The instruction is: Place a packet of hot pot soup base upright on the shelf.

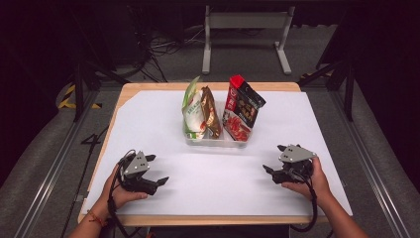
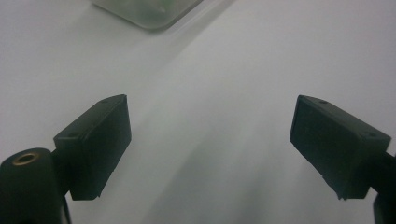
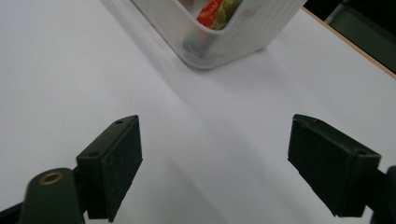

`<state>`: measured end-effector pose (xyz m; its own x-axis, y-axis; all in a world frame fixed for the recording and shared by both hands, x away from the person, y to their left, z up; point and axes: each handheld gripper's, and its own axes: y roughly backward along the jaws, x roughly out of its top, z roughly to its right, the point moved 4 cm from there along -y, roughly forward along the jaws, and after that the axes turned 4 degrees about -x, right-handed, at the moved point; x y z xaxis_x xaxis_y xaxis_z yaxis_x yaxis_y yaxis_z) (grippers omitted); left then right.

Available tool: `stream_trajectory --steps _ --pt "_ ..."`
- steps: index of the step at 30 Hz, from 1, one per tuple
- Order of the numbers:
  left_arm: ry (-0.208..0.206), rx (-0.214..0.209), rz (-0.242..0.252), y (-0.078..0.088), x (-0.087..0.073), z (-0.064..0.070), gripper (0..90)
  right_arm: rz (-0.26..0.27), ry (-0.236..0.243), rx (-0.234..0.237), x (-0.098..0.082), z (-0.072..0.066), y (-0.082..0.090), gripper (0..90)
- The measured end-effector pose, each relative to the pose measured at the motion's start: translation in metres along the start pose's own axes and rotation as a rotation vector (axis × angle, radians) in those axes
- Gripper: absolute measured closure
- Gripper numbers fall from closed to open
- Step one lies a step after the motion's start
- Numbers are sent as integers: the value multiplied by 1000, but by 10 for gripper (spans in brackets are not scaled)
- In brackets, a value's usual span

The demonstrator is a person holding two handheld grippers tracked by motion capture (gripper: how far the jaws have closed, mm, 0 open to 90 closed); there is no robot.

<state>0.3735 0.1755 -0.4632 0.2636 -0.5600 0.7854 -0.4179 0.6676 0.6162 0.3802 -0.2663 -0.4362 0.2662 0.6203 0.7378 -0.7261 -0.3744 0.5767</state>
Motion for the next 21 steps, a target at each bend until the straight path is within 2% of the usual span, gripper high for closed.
stream_trajectory --steps 19,21 --pt "0 -2 -8 -1 -1 0 132 55 -57 -7 -32 2 18 148" --pt "2 -3 -6 -1 -1 0 128 57 -60 -24 -34 4 20 139"
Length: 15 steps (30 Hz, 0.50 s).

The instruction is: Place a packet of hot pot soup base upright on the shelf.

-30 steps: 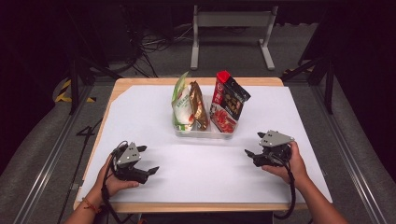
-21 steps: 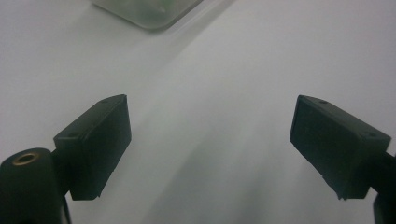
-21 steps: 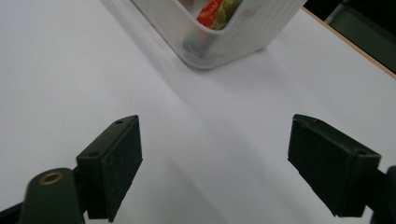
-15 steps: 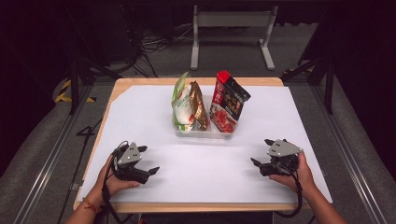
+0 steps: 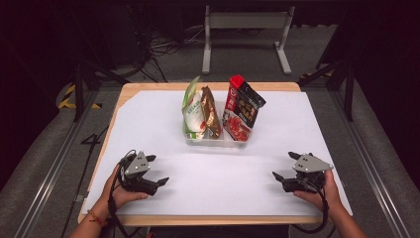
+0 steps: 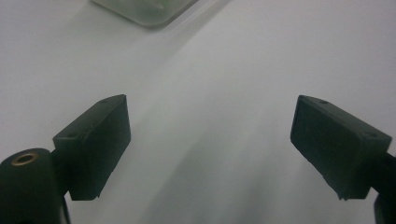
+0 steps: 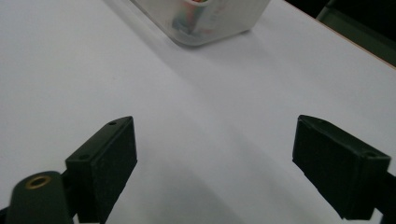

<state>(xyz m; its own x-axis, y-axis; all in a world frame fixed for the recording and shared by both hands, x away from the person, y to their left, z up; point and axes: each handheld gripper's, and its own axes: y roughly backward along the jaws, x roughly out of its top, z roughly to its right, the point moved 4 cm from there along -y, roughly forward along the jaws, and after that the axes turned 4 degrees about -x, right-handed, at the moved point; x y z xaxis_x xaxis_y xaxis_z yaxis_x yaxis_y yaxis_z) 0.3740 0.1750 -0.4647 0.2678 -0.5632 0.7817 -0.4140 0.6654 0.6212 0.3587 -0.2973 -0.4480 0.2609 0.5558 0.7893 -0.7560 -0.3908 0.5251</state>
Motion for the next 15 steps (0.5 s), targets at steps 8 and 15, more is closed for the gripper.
stream_trajectory --steps 8,15 --pt "8 0 3 0 0 -1 122 13 -59 -38 -10 6 8 97" --pt "12 0 0 -1 0 -1 123 27 -108 -46 -17 14 18 87"
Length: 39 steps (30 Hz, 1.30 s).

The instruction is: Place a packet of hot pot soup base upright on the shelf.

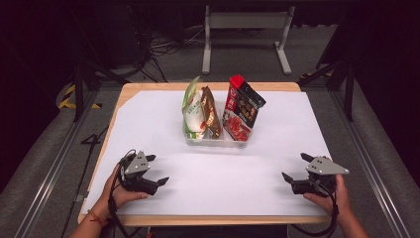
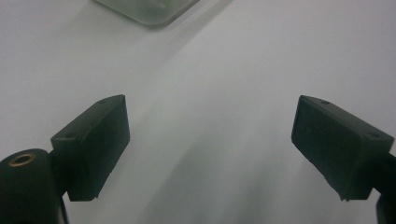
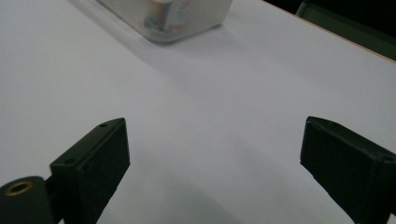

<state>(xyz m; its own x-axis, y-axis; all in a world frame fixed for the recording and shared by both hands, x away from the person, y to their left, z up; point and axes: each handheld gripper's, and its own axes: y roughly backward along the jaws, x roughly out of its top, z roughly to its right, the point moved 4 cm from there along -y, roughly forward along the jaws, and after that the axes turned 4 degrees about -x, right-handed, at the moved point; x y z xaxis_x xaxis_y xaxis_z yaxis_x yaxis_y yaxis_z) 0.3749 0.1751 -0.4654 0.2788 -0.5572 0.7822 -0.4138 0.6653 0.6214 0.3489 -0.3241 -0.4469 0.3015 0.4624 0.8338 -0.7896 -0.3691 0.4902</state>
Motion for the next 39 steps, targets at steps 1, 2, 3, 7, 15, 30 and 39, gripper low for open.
stream_trajectory --steps 1,2,3,7,15,30,39 --pt "1 -1 0 0 0 0 123 1 2 -3 -1 1 1 87" --pt "-1 0 0 0 0 0 122 -2 -2 -5 -2 1 2 87" --pt "0 -1 1 0 0 0 123 -3 -4 -4 -2 2 3 86" --pt "1 2 2 1 -1 0 123 -7 -14 -18 -6 5 4 84" --pt "6 12 6 3 -1 -1 122 12 -29 -29 -14 8 12 82" --pt "0 9 13 3 0 0 121 18 -56 -30 -18 6 12 83" --pt "-8 13 12 3 2 -1 121 9 -38 -44 -18 4 12 83"
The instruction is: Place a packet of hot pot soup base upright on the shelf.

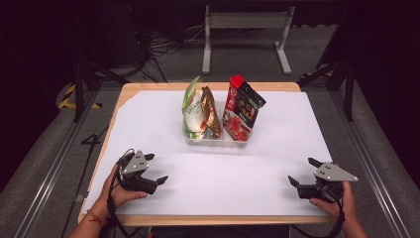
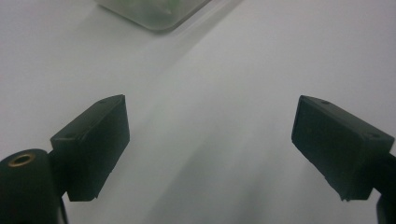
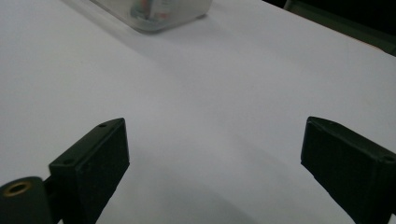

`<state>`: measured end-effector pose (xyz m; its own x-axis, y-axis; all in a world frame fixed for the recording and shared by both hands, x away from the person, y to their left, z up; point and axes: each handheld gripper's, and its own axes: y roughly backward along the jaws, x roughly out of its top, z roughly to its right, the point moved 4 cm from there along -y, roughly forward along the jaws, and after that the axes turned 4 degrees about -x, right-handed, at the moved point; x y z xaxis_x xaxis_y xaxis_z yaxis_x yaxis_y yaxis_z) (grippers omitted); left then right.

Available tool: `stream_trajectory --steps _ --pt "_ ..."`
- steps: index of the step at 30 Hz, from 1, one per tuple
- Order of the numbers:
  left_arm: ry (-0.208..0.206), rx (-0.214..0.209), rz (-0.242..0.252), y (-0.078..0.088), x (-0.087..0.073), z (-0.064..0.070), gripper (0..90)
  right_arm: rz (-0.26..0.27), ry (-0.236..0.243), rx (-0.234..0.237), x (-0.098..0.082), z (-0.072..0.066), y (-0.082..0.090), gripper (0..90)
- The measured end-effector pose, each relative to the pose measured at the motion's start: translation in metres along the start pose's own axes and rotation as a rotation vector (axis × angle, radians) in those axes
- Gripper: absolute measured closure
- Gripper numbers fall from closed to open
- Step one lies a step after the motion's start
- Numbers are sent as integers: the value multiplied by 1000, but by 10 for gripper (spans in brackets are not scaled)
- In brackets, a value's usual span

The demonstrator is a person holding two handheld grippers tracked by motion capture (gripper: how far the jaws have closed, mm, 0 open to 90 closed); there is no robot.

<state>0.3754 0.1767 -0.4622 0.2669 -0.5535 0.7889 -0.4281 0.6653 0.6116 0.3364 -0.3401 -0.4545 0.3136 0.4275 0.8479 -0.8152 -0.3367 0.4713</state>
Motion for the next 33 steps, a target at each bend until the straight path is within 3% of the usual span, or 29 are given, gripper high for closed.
stream_trajectory --steps 33 --pt "4 4 0 -1 1 -2 119 -7 13 -10 3 -1 0 83"
